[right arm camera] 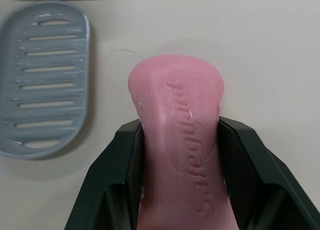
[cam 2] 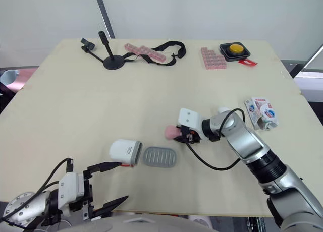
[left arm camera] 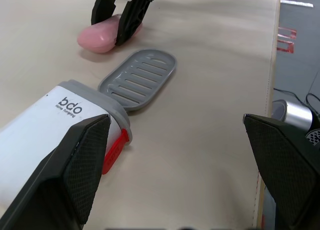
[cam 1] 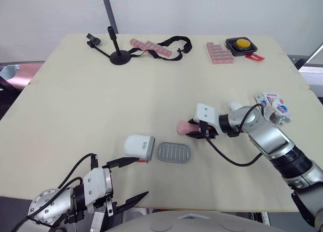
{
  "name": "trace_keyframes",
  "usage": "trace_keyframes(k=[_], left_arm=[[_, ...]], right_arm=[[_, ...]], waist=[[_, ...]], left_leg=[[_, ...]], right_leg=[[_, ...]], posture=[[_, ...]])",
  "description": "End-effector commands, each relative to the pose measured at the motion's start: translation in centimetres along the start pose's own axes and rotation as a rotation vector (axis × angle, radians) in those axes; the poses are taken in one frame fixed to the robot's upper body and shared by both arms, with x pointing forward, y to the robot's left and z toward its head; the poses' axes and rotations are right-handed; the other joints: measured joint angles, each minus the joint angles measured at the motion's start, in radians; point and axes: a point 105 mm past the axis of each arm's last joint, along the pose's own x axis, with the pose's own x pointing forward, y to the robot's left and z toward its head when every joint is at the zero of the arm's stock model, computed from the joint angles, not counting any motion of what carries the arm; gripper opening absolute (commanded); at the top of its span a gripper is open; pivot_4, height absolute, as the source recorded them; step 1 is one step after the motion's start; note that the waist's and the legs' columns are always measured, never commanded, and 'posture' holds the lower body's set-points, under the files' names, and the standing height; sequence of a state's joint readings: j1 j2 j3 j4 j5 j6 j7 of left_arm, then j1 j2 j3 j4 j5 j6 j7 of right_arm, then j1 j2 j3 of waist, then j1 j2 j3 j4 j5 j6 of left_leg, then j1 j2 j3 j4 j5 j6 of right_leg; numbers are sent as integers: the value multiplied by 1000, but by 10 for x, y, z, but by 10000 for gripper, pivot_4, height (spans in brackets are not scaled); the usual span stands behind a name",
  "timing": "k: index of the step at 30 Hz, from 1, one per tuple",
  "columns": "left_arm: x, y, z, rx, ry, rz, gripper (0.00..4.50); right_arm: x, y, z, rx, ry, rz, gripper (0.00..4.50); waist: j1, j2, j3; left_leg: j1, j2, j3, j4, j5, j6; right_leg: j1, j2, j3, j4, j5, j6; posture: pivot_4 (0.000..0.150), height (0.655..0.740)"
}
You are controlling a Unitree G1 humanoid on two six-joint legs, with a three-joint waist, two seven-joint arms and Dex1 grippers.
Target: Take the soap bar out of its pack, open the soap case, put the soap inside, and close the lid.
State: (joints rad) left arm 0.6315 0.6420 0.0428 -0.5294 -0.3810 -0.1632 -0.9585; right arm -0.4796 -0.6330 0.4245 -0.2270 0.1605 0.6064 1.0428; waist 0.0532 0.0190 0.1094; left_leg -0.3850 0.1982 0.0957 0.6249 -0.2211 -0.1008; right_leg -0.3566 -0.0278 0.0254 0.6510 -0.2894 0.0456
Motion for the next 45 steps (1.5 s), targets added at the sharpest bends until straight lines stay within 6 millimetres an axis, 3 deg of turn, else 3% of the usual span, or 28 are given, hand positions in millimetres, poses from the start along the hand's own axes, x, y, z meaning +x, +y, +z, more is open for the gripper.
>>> trace_keyframes(k=[1,6,13,21,40,45], left_arm=[[-5,6,6,14,-10,31,45000],[-5,7,3,8,-11,45,45000],[-9,8,-7,3,-3,62,45000],[-13,3,-19,-2,3,53,45000],[-17,4,-28,13,-20,43,45000],[-15,6,-27,19,-23,46,45000]], right_arm=[[-12,3,40,-47,-107,42,16759],[-9,33,50,-23,-54,158,16759],[7,52,34,-46,72,144,16759],[21,52,36,-45,102,96,16759],[18,57,56,53,19,138,16759],[22,62,52,102,18,145,16759]], waist=[[0,0,0],[5,0,0],[4,0,0],[3,0,0],[4,0,0],[7,0,0]], left_leg=[[0,0,0,0,0,0],[0,0,0,0,0,0],[3,0,0,-1,1,-1],[4,0,1,-1,1,-1],[4,0,1,-1,1,-2],[4,0,1,-1,1,-2]], right_leg=[[0,0,0,0,0,0],[0,0,0,0,0,0],[1,0,1,0,0,0],[1,0,2,1,0,0],[1,0,2,2,0,0],[2,0,2,1,0,0]], posture=[[1500,7385],[1500,7385],[1500,7385],[1500,7385],[1500,7385],[1500,7385]])
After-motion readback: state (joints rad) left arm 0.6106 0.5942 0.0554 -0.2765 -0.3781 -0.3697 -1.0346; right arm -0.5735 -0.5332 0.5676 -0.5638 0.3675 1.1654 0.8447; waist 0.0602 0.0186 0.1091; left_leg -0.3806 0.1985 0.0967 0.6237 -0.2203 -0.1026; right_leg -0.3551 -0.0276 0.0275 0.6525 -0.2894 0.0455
